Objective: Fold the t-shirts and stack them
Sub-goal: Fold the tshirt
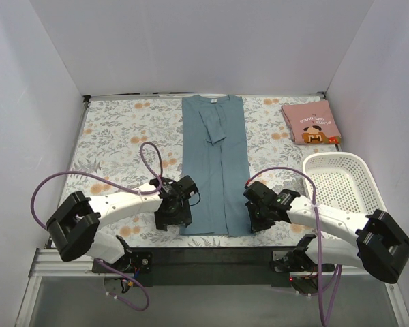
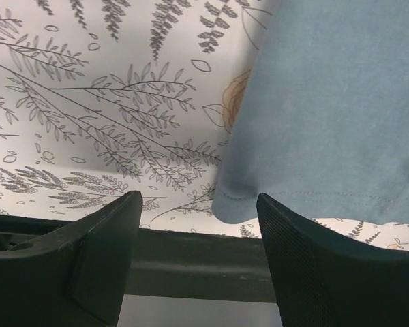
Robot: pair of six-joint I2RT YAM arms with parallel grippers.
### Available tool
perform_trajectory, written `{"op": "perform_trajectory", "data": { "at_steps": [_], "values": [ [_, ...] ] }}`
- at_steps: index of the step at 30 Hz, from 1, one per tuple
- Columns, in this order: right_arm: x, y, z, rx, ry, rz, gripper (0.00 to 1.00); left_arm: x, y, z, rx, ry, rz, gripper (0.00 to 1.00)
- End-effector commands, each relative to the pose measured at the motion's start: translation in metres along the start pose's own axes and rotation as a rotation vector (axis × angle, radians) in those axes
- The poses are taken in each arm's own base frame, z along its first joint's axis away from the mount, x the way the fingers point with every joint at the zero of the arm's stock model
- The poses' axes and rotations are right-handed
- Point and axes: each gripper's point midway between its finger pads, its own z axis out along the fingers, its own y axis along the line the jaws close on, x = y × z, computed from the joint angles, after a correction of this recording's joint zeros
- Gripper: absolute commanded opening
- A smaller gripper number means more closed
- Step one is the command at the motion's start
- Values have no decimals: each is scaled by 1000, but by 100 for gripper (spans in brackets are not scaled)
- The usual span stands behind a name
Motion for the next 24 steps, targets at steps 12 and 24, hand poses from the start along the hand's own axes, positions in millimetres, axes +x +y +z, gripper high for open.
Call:
{"op": "perform_trajectory", "data": {
  "at_steps": [12, 24],
  "values": [
    [26, -27, 11, 122, 75, -29, 13, 13, -13, 8, -4, 72, 25, 40],
    [26, -26, 12, 127, 83, -43, 12, 29, -8, 24, -29, 143, 60, 28]
  ]
}}
